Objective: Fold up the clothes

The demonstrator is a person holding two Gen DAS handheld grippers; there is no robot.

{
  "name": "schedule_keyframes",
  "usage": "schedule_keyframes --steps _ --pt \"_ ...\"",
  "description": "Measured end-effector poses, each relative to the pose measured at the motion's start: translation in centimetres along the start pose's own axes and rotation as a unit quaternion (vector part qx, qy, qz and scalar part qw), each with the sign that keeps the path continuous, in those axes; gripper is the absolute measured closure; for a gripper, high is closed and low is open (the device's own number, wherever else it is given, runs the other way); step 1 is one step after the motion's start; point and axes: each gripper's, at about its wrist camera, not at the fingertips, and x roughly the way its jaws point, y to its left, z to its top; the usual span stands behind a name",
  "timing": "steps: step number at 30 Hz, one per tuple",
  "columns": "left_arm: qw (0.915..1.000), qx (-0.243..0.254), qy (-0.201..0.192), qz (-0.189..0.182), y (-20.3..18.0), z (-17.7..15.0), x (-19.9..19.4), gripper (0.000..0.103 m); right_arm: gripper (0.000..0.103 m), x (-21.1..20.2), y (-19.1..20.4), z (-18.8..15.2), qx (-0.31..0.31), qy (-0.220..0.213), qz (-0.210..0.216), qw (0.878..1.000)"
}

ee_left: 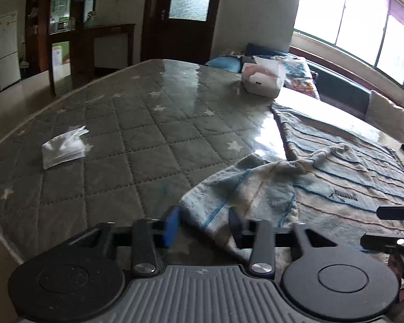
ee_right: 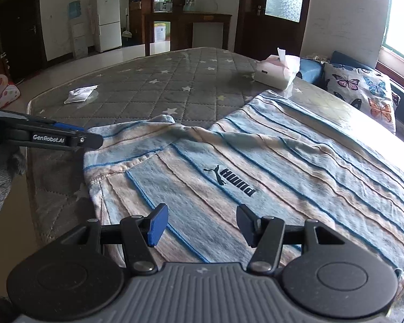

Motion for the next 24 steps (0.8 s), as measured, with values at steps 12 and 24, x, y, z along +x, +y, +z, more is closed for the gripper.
schedule_keyframes --steps 12,24 --pt "0.9931 -0.016 -0.048 -0.106 -0.5 2.1 -2.8 0.095 0.046 1.9 2.5 1.0 -0.018 0.002 0.035 0.999" --pt "0.9785 0.024 -0.052 -0.198 -4.3 3.0 -3.8 0.096 0.044 3.0 4.9 1.4 -0.040 0.000 0.050 0.998"
